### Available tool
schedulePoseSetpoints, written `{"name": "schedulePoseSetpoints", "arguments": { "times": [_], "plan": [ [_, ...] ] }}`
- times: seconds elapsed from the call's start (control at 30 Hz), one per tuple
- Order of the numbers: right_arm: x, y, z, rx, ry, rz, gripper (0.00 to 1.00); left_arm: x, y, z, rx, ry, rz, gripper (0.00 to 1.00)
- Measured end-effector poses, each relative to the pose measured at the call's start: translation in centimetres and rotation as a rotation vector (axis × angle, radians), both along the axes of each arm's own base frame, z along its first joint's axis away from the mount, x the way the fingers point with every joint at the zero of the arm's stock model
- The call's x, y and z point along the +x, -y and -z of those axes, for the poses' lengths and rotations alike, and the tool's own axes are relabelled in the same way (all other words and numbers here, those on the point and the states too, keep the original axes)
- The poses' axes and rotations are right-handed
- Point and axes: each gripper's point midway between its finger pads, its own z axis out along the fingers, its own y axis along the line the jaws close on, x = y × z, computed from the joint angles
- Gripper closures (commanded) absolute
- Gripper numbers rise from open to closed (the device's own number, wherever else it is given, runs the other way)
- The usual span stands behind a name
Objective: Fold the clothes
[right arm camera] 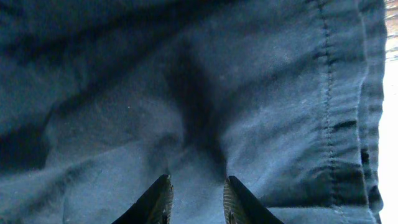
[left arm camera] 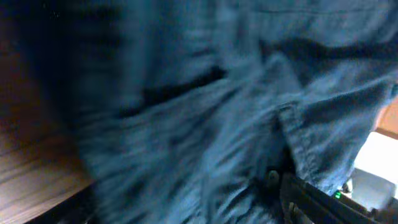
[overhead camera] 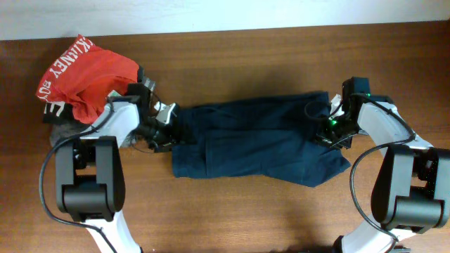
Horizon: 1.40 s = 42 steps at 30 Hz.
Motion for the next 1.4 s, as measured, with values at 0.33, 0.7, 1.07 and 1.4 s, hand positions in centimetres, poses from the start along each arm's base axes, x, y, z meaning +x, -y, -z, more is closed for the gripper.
{"name": "schedulePoseSetpoints", "arguments": {
  "times": [0.33,0.7,1.07,1.4],
  "plan": [
    [0.0,0.0,0.0,-0.001,0.0,0.003,0.77,0.3,3.5,0.9,0.035,-0.012,-0.066,0.68],
    [-0.6,-0.1,-1.2,0.002,-0.018,-0.008,0.78,-0.5,3.8,1.8,0.087,-0.052,-0.084,0.99],
    [1.3,-3.9,-4.8,-0.013,0.137,-0.127,0.78,-0.4,2.9,1.4,0.093,-0.076,-0.101,1.0],
    [0.2,-6.0,0.3,-0.001,0.013,-0.179,0.78,1.1,0.4,-2.9,0.113,-0.059,-0.102,1.0]
  ]
}}
